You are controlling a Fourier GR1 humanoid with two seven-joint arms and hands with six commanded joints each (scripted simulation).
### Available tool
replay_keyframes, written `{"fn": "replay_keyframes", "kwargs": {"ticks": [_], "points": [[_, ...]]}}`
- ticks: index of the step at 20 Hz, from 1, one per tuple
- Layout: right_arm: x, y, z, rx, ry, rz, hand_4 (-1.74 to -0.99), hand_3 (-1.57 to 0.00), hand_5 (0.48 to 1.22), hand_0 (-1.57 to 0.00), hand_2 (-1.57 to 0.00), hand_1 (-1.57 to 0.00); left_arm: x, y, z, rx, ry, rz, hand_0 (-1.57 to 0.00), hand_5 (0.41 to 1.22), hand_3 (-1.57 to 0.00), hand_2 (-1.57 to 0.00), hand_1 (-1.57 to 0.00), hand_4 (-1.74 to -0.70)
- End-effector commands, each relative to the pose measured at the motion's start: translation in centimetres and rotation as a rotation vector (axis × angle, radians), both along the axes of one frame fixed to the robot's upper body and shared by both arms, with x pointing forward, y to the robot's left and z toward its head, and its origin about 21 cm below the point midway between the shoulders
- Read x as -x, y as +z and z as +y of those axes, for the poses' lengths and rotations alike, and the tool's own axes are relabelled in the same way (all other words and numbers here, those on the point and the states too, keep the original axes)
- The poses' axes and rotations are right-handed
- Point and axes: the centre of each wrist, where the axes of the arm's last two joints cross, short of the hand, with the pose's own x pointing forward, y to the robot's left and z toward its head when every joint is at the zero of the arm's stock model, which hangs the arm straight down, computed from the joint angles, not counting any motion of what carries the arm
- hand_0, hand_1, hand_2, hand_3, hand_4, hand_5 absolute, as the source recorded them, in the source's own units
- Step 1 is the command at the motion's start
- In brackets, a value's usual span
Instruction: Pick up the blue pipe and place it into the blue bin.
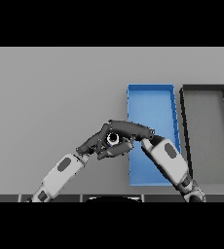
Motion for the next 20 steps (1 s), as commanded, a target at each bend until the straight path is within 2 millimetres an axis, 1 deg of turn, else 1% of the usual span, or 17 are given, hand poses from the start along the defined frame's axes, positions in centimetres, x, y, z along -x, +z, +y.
{"fn": "replay_keyframes", "kwargs": {"ticks": [1, 2, 3, 4, 5, 6, 7, 8, 9, 10, 11, 12, 14, 16, 17, 18, 20], "points": [[0.2, -0.3, 0.0, -0.001, 0.002, -0.015, -1.465, -1.45, 1.086, -1.48, -1.48, -1.48, 0.1, -0.3, -0.2, -0.023, -0.004, -0.003, -1.48, 1.216, -0.55, -1.47, -1.45, -1.73], [0.3, -0.4, 0.3, -0.004, 0.001, -0.020, -1.469, -1.47, 1.113, -1.50, -1.50, -1.50, -0.1, -0.1, -0.2, -0.044, -0.002, -0.009, -1.50, 1.217, -0.53, -1.49, -1.45, -1.73], [0.2, -0.4, -0.1, -0.011, -0.002, -0.015, -1.471, -1.49, 1.135, -1.51, -1.51, -1.51, -0.1, 0.0, 0.0, -0.056, 0.001, -0.008, -1.51, 1.218, -0.51, -1.51, -1.42, -1.73], [0.3, -0.5, 0.3, -0.024, 0.019, 0.004, -1.473, -1.51, 1.152, -1.52, -1.52, -1.52, -0.2, 0.2, 0.2, -0.058, -0.005, -0.021, -1.50, 1.219, -0.51, -1.52, -1.36, -1.73], [0.3, -0.4, 0.1, -0.017, 0.016, 0.021, -1.474, -1.52, 1.166, -1.53, -1.53, -1.53, -0.2, -0.1, -0.1, -0.058, -0.023, -0.027, -1.43, 1.219, -0.53, -1.35, -1.22, -1.64], [0.3, -0.3, 0.1, -0.028, 0.020, 0.021, -1.477, -1.53, 1.177, -1.54, -1.54, -1.54, -0.1, 0.1, -0.1, -0.066, -0.032, -0.031, -1.41, 1.219, -0.52, -1.24, -1.19, -1.54], [0.4, -0.2, 0.0, -0.024, 0.020, -0.001, -1.478, -1.54, 1.186, -1.55, -1.55, -1.55, -0.3, 0.2, 0.0, -0.085, -0.036, -0.035, -1.22, 1.220, -0.42, -1.02, -1.00, -1.44], [0.6, -0.1, 0.1, -0.019, 0.023, 0.000, -1.480, -1.54, 1.193, -1.55, -1.55, -1.55, -0.1, 0.1, -0.1, -0.091, -0.055, -0.044, -0.98, 1.220, -0.33, -0.82, -0.80, -1.34], [0.6, -0.3, -0.1, -0.017, 0.021, -0.001, -1.481, -1.55, 1.198, -1.56, -1.56, -1.56, -0.1, 0.0, 0.5, -0.118, -0.073, -0.041, -0.78, 1.220, -0.27, -0.65, -0.64, -1.25], [0.7, -0.4, 0.3, -0.013, 0.015, 0.007, -1.481, -1.55, 1.203, -1.56, -1.56, -1.56, -0.3, 0.1, 0.3, -0.142, -0.085, -0.037, -0.63, 1.213, -0.21, -0.52, -0.51, -1.18], [0.6, -0.4, 0.3, -0.010, 0.013, 0.014, -1.482, -1.56, 1.206, -1.56, -1.56, -1.56, -0.4, -0.3, 0.8, -0.151, -0.088, -0.040, -0.50, 1.184, -0.17, -0.42, -0.41, -1.11], [0.6, -0.3, 0.3, -0.012, 0.009, 0.023, -1.483, -1.56, 1.209, -1.56, -1.56, -1.56, -0.7, -0.3, 0.8, -0.155, -0.090, -0.054, -0.40, 1.118, -0.14, -0.33, -0.33, -1.05], [0.6, -0.2, 0.3, -0.049, 0.019, 0.013, -1.484, -1.56, 1.214, -1.57, -1.57, -1.57, -0.8, 0.1, 0.9, -0.164, -0.073, -0.087, -0.26, 0.964, -0.09, -0.21, -0.21, -0.95], [0.9, -0.2, 0.3, -0.060, 0.017, 0.017, -1.484, -1.57, 1.216, -1.57, -1.57, -1.57, -1.1, 0.1, 0.9, -0.190, -0.045, -0.075, -0.16, 0.842, -0.05, -0.14, -0.13, -0.88], [0.8, 0.2, 0.2, -0.061, 0.012, 0.023, -1.484, -1.57, 1.217, -1.57, -1.57, -1.57, -0.9, -0.3, 0.8, -0.202, -0.035, -0.066, -0.13, 0.794, -0.04, -0.11, -0.11, -0.85], [0.9, 0.2, 0.2, -0.071, 0.020, 0.017, -1.485, -1.57, 1.218, -1.57, -1.57, -1.57, -1.0, 0.0, 0.8, -0.198, -0.031, -0.077, -0.10, 0.754, -0.03, -0.09, -0.09, -0.84], [1.2, -0.1, 0.3, -0.073, 0.013, 0.008, -1.485, -1.57, 1.219, -1.57, -1.57, -1.57, -1.0, -0.4, 0.9, -0.202, -0.022, -0.060, -0.07, 0.689, -0.02, -0.06, -0.05, -0.83]]}}
